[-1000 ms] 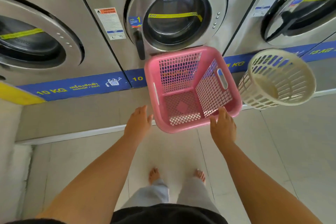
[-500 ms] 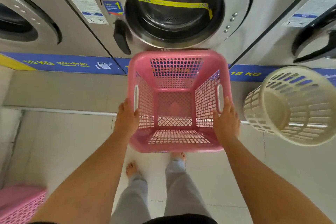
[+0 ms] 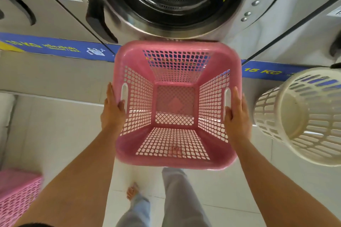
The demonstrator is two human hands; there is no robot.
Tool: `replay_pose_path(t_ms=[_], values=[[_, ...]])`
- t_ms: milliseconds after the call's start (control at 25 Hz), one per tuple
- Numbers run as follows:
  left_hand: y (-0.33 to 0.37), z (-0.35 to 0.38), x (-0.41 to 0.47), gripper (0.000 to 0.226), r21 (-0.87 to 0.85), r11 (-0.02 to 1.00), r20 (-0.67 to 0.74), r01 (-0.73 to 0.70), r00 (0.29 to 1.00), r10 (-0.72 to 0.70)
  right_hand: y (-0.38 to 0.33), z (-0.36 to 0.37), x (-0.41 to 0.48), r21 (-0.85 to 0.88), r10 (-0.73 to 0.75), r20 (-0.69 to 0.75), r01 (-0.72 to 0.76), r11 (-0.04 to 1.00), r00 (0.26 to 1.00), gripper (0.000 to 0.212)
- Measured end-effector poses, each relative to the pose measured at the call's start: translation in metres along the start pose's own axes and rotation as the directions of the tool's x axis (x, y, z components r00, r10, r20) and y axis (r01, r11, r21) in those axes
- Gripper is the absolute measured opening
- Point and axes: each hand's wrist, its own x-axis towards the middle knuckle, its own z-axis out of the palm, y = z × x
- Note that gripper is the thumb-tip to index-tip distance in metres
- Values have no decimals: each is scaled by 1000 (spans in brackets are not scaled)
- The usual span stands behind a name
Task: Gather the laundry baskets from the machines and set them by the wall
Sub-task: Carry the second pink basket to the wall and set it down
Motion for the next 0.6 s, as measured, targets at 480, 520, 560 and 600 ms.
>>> replay_pose_path(t_ms=[480, 520, 560, 600], values=[[-80, -71, -87, 59, -25, 997, -54, -68, 996, 66, -54, -19, -71, -27, -80, 119, 84, 996, 990, 60], [-97, -81, -98, 57, -32, 998, -74, -48, 996, 45, -65, -19, -82, -16, -111, 128, 114, 993, 985, 60], [-113, -90, -109, 56, -41, 999, -99, -28, 995, 24, -78, -18, -92, -4, -138, 140, 140, 990, 981, 59], [-132, -100, -120, 55, -56, 998, -128, -5, 992, -2, -93, -16, -105, 5, -165, 153, 167, 986, 974, 59]])
